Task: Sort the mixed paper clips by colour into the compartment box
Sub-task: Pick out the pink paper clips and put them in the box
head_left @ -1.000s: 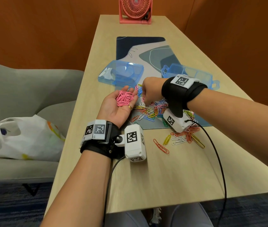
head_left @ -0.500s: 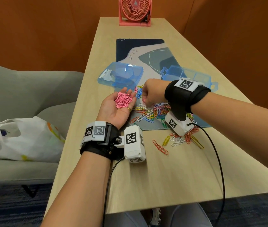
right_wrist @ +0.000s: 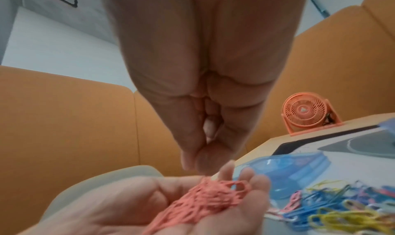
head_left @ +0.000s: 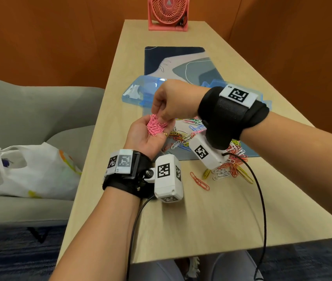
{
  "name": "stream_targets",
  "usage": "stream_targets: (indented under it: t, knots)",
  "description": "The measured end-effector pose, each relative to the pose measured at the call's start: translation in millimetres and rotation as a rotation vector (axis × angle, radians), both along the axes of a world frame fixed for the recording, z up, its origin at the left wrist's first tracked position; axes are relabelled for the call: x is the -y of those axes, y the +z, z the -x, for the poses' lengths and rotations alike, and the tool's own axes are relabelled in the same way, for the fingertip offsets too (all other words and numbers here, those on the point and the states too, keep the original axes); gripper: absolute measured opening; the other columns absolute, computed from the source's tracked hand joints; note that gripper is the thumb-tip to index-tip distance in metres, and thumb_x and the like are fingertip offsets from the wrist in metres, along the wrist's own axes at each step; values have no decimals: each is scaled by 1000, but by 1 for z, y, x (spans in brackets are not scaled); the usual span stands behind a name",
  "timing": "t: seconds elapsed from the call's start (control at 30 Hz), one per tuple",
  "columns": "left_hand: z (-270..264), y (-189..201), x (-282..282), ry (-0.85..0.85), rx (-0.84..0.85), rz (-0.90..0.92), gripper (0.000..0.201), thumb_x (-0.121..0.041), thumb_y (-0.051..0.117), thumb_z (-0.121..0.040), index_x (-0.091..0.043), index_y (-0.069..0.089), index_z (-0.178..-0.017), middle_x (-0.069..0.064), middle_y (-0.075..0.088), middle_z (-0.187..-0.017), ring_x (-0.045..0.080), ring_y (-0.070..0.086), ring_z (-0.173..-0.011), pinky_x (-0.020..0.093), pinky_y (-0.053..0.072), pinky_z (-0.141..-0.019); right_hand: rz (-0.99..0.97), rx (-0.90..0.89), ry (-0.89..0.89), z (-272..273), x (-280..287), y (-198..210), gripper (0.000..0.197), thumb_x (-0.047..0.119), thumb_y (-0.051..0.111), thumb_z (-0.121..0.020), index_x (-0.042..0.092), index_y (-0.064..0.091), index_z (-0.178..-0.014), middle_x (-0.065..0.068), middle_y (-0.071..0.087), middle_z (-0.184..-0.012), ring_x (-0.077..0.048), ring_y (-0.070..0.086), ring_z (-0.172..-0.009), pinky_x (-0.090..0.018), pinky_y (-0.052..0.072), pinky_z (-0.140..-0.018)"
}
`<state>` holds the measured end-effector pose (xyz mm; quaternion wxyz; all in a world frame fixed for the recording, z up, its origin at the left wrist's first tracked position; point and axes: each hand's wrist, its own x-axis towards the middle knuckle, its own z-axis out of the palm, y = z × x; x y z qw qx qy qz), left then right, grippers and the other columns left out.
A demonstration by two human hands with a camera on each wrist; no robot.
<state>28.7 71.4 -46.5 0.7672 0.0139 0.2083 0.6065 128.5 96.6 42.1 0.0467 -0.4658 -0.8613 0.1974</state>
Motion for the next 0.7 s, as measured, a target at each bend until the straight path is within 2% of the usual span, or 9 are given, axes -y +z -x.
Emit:
stream_targets:
  t: [0.07,0.13,0.2,0.3,0.4,0.5,0.6,0.7]
  knots:
    - [-1,2,1,1,32,22,32,-9,28,-98,7,55,-103,26,57,-109,34,52,-118,44,38,-103,9,-7,-48,-10,-4,3,14,3,68,-81,10,71,-93,2,66,-72,-10,63,-62,-22,55,-68]
    - [-2,3,1,10,-2,63,32,-13,30,-100,4,56,-96,24,59,-97,34,57,-99,43,43,-95,-16,44,-95,-25,-10,4,8,4,68,-81,9,70,-87,-2,68,-72,-9,61,-55,-22,54,-64]
    - [-4,3,0,11,-53,83,32,-14,31,-100,2,57,-92,22,60,-94,34,57,-91,42,43,-93,-63,142,-133,-40,-17,0,7,5,65,-81,10,70,-80,-3,66,-68,-12,59,-53,-24,52,-64]
    - [-6,2,0,-5,-91,84,31,-15,31,-100,-1,57,-91,19,60,-92,32,57,-88,41,43,-93,-41,271,-166,-60,-22,-12,15,6,65,-81,16,67,-70,0,66,-68,-18,61,-62,-29,54,-68]
    - [-8,1,1,-23,-123,78,33,-17,30,-100,-2,57,-90,18,60,-93,31,58,-88,39,42,-94,-6,324,-161,-70,-22,-20,14,5,68,-80,18,69,-76,-1,70,-80,-13,60,-64,-31,55,-73]
    - [-9,0,1,-30,-156,75,35,-18,29,-101,-2,58,-89,17,61,-93,30,58,-89,39,41,-100,6,340,-146,-73,-20,-25,11,11,74,-77,21,70,-79,3,68,-80,-14,61,-75,-32,54,-77]
    - [-9,-2,1,-28,-157,82,36,-20,29,-101,-2,58,-90,17,61,-92,30,58,-90,39,42,-97,33,329,-120,-72,-16,-32,14,19,78,-76,23,71,-87,8,61,-76,-12,55,-76,-27,45,-71]
    - [-9,-2,1,-24,-163,80,36,-20,29,-102,-1,58,-90,17,60,-92,30,58,-90,39,43,-93,34,357,-81,-69,-14,-38,9,17,75,-79,21,69,-84,9,60,-74,-12,55,-77,-25,43,-70]
